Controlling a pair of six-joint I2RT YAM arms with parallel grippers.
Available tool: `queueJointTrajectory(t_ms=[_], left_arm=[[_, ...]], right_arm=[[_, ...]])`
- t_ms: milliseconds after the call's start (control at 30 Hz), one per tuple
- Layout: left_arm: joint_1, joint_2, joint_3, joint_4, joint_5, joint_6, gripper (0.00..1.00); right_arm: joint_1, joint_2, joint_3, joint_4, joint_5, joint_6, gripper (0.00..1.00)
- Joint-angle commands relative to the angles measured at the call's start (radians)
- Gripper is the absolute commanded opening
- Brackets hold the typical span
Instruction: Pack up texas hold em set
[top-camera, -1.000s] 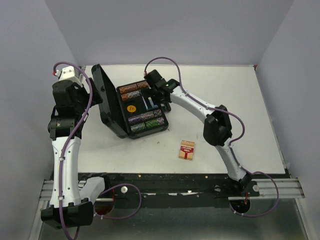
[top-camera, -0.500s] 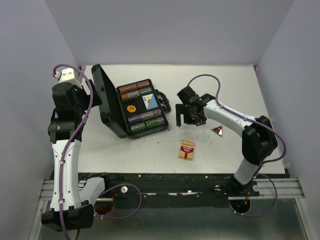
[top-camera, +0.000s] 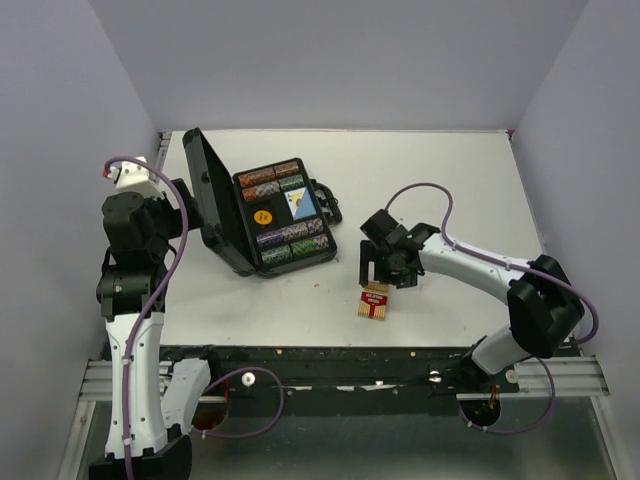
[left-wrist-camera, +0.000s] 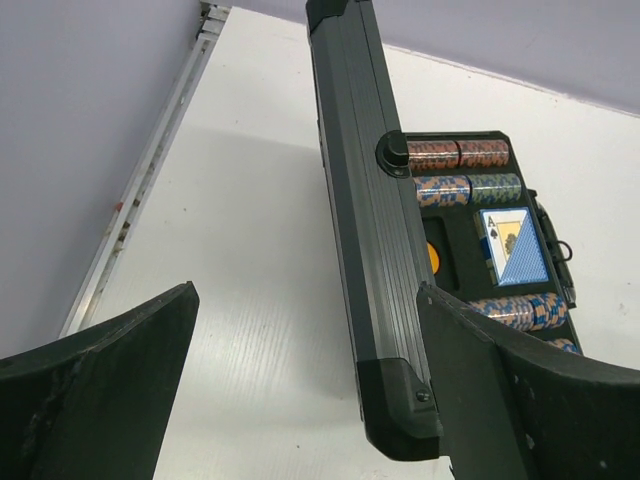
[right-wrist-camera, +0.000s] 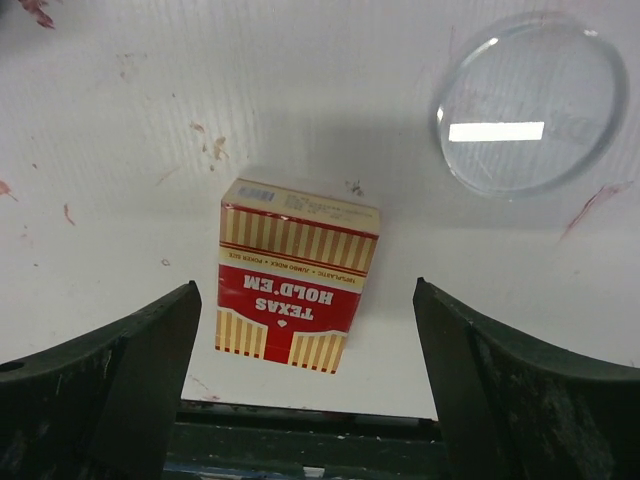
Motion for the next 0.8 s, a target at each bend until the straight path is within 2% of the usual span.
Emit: queueJointTrajectory(t_ms=[0,333,533,767], left_arm=[[0.005,-0.009,0.026,0.003,0.034,-0.046,0.99],[0.005,0.042,0.132,-0.007,0.014,-0.115,0.99],[0.006,0.089,0.216,-0.059,-0.069,-0.223,0.99],[0.006,0.070,0.240,-0.055,-0.069,-0.230,0.99]], right_arm=[[0.075,0.003,-0.048,0.058,0.119,0.103,0.94],[0.126,0.006,-0.099,0.120,0.249,0.161,0.90],[0.173,0.053,-0.110,0.175,0.248,0.177,0.86],[0.241,0.095,-0.153,0.177,0.277,0.183,0.83]])
